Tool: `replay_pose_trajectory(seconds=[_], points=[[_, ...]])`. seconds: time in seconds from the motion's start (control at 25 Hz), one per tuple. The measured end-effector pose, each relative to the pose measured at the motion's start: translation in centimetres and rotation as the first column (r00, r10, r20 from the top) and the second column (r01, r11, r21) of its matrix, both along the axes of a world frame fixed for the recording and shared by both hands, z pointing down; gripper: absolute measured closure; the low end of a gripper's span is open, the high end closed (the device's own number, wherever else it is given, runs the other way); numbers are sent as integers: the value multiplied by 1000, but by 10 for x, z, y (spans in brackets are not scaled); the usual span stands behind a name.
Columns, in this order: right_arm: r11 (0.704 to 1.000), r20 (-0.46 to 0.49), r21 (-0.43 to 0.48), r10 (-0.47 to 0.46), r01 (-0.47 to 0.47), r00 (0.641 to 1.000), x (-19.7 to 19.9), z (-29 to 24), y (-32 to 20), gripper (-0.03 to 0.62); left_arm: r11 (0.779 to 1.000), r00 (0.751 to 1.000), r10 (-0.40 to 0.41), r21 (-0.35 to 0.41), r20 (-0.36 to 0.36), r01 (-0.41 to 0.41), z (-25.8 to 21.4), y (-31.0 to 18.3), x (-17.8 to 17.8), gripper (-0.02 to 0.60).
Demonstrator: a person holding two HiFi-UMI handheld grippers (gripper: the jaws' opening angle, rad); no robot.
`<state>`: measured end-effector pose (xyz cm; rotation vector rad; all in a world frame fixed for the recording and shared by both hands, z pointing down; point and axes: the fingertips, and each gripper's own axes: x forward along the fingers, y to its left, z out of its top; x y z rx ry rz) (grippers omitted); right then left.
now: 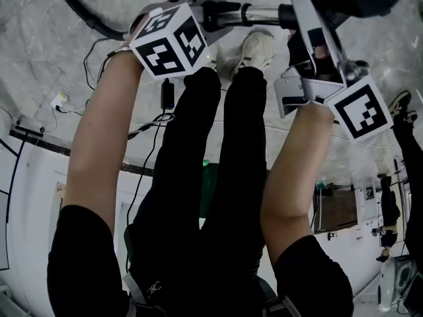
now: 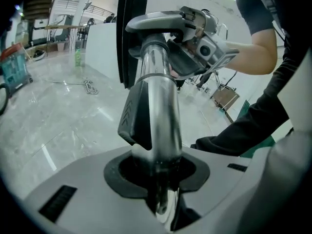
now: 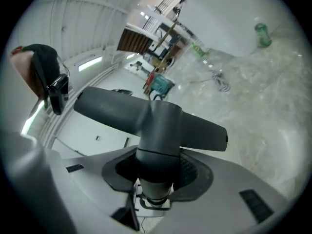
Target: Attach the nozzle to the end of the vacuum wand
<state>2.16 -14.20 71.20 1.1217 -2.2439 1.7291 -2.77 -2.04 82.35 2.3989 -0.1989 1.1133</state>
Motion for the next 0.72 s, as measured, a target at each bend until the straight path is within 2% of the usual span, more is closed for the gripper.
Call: replay_pose_trajectory(seconds=[0.04,0.12,0.16,0.2,0.24,0.32,0.4,0.44,0.48,0.56,0.64,0.68,0.72], points=[[995,42,15,-95,94,995,-7,-1,3,418,1000,1000,16,-13,-8,-16,0,2,-2,459],[962,109,50,-273,269,956,-17,-3,13,419,999,999,40,-37,-21,-40,0,10,-3,459],[949,126,67,-314,308,941,-20,-2,15,419,999,999,35,-41,-21,-36,1,12,-3,459],[954,130,73,-299,291,946,-19,-1,13,421,999,1000,16,-38,-14,-17,2,10,-3,459],[973,114,62,-228,222,967,-16,2,7,421,1000,1000,-13,-28,-1,13,3,5,-3,459],[1000,11,3,-18,18,1000,-2,11,-8,421,997,996,-81,13,34,81,7,-10,-1,459],[984,-136,-56,161,-170,978,15,18,-18,421,991,990,-130,52,54,127,9,-21,5,459],[970,-183,-72,215,-231,959,20,18,-19,421,989,989,-137,55,52,134,8,-23,8,459],[964,-197,-74,235,-254,952,20,15,-20,421,990,990,-134,48,44,131,5,-22,10,459],[984,-129,-27,174,-179,976,10,6,-21,421,994,994,-105,20,22,104,1,-22,8,459],[996,17,88,5,-7,1000,-6,-7,-19,421,998,998,-59,-16,-20,59,-6,-21,5,460],[983,94,165,-102,86,990,-14,-14,-16,421,999,998,-38,-40,-52,36,-12,-18,5,460],[956,159,242,-208,166,965,-20,-22,-13,422,998,996,-24,-63,-82,19,-17,-15,7,460]])
